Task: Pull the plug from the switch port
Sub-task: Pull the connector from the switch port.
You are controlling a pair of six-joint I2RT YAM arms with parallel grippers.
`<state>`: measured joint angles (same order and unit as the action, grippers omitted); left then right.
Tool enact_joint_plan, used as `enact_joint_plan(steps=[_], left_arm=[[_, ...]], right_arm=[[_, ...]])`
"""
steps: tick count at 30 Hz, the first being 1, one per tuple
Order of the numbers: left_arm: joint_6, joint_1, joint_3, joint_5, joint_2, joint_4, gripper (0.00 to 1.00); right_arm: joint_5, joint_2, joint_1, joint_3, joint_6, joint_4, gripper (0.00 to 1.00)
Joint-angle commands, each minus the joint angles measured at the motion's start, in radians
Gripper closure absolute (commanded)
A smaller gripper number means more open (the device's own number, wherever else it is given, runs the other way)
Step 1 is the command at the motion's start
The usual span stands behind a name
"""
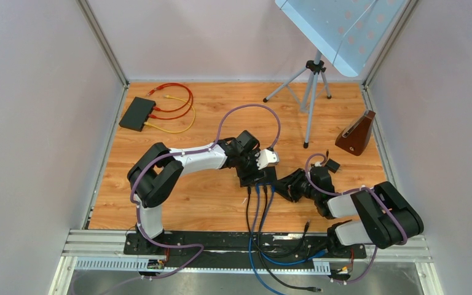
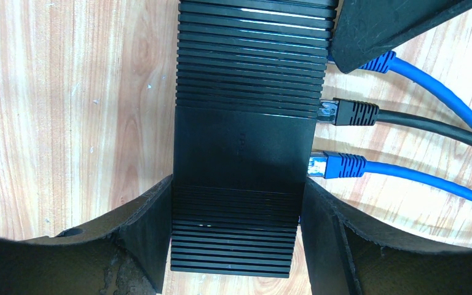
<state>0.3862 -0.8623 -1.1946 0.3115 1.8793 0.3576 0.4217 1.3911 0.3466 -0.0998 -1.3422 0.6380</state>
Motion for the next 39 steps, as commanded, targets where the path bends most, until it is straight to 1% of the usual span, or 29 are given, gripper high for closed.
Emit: enact_joint_plan(steps=[1,4,9,11,13,17,20,22,26,28,29,30,31,36,39], left_arm=[[-0.017,-0.014,0.012,0.023,0.055,0.071,0.42],[-0.015,-0.014,0.010,0.023,0.055,0.072,0.42],[-0.014,-0.012,0.007,0.025,0.057,0.073,0.42],[-0.014,-0.013,0.006,0.027,0.058,0.076,0.42],[-0.014,-0.014,0.007,0.027,0.058,0.077,0.42],[-0.010,-0.013,0.006,0.037,0.062,0.082,0.43],[-0.009,-0.012,0.006,0.048,0.064,0.082,0.43],[-0.004,-0.012,0.006,0.059,0.063,0.086,0.43],[-0.001,-0.014,0.005,0.076,0.064,0.087,0.43],[0.000,-0.012,0.004,0.075,0.065,0.091,0.44],[0.001,-0.013,0.004,0.074,0.064,0.092,0.44],[0.002,-0.013,0.005,0.075,0.064,0.095,0.44],[0.004,-0.014,0.005,0.074,0.064,0.096,0.44],[0.007,-0.013,0.000,0.088,0.069,0.106,0.45],[0.011,-0.013,-0.008,0.104,0.075,0.115,0.45]], right_arm=[[-0.055,-0.005,0.002,-0.020,-0.015,-0.036,0.63],[-0.052,-0.003,0.002,-0.024,-0.012,-0.034,0.65],[-0.052,0.009,0.002,-0.024,-0.016,-0.025,0.72],[-0.052,0.011,0.003,-0.022,-0.030,-0.018,0.71],[-0.055,0.009,0.003,-0.020,-0.037,-0.013,0.65],[-0.080,0.002,0.005,-0.013,-0.035,-0.008,0.64],[-0.093,0.013,0.008,-0.013,-0.021,-0.004,0.69],[-0.097,0.026,0.011,-0.012,-0.018,0.008,0.75],[-0.109,0.049,0.016,-0.006,-0.020,0.018,0.76],[-0.117,0.041,0.018,0.002,-0.024,0.019,0.74],[-0.122,0.032,0.018,0.005,-0.026,0.013,0.71],[-0.133,0.020,0.020,0.007,-0.026,0.000,0.65],[-0.146,0.004,0.023,0.008,-0.025,-0.016,0.62],[-0.203,-0.054,0.033,0.011,0.002,-0.063,0.61],[-0.203,-0.051,0.040,0.005,0.017,-0.055,0.65]])
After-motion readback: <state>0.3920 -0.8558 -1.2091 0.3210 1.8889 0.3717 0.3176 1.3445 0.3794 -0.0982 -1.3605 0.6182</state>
